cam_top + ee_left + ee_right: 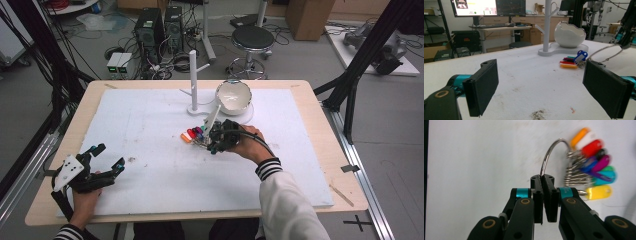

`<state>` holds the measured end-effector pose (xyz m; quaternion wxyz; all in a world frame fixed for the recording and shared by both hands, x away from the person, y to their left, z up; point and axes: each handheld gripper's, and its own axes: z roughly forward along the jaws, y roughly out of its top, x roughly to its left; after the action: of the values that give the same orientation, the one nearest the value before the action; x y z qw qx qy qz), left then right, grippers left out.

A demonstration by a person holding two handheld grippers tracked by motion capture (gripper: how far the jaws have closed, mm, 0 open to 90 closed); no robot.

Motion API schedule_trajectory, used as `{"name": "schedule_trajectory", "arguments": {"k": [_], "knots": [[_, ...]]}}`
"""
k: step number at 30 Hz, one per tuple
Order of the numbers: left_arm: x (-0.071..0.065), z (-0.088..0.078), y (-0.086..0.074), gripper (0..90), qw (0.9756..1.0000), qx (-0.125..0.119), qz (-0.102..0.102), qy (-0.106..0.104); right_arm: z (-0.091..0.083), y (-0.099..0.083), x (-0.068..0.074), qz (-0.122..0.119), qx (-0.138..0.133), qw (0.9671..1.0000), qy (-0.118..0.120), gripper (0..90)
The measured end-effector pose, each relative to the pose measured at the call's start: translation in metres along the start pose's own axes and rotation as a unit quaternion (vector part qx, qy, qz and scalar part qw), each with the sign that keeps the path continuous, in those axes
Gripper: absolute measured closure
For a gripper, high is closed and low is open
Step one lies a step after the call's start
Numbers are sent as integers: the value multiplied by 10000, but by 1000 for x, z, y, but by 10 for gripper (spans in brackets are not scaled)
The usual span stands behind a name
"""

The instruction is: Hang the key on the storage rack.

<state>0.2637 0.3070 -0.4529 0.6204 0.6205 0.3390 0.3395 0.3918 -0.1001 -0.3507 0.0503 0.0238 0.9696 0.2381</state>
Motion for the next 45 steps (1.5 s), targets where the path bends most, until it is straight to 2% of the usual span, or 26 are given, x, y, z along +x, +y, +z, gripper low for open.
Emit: {"name": "schedule_trajectory", "arguments": {"k": [2, 3, 7, 12, 19, 26, 29, 35, 38, 41, 45], "knots": [[0, 0, 0, 137, 10000, -18, -15, 7, -8, -2, -4, 299, -291, 9991, -101, 882], [0, 0, 0, 137, 10000, -8, 0, 4, -11, -3, -8, 301, -496, 9982, -177, 882], [0, 0, 0, 137, 10000, -22, -14, 11, -23, -9, -16, 714, -1030, 9916, -330, 884], [0, 0, 0, 137, 10000, -8, 0, 9, -31, -13, -22, 915, -1466, 9842, -385, 885], [0, 0, 0, 137, 10000, -5, 2, 8, -35, -16, -28, 1118, -1903, 9742, -466, 886], [0, 0, 0, 137, 10000, -7, 3, 4, -40, -17, -37, 1434, -2457, 9572, -524, 886], [0, 0, 0, 137, 10000, -4, 5, 4, -41, -16, -41, 1421, -2612, 9531, -559, 886], [0, 0, 0, 137, 10000, -7, 4, 4, -39, -12, -49, 1617, -2878, 9424, -533, 886], [0, 0, 0, 137, 10000, -6, 3, 4, -38, -11, -53, 1656, -3011, 9368, -657, 886], [0, 0, 0, 137, 10000, -20, -12, 7, -35, -11, -58, 1789, -3162, 9288, -739, 885], [0, 0, 0, 137, 10000, -18, -18, 11, -32, -10, -59, 1921, -3298, 9200, -886, 885]]}}
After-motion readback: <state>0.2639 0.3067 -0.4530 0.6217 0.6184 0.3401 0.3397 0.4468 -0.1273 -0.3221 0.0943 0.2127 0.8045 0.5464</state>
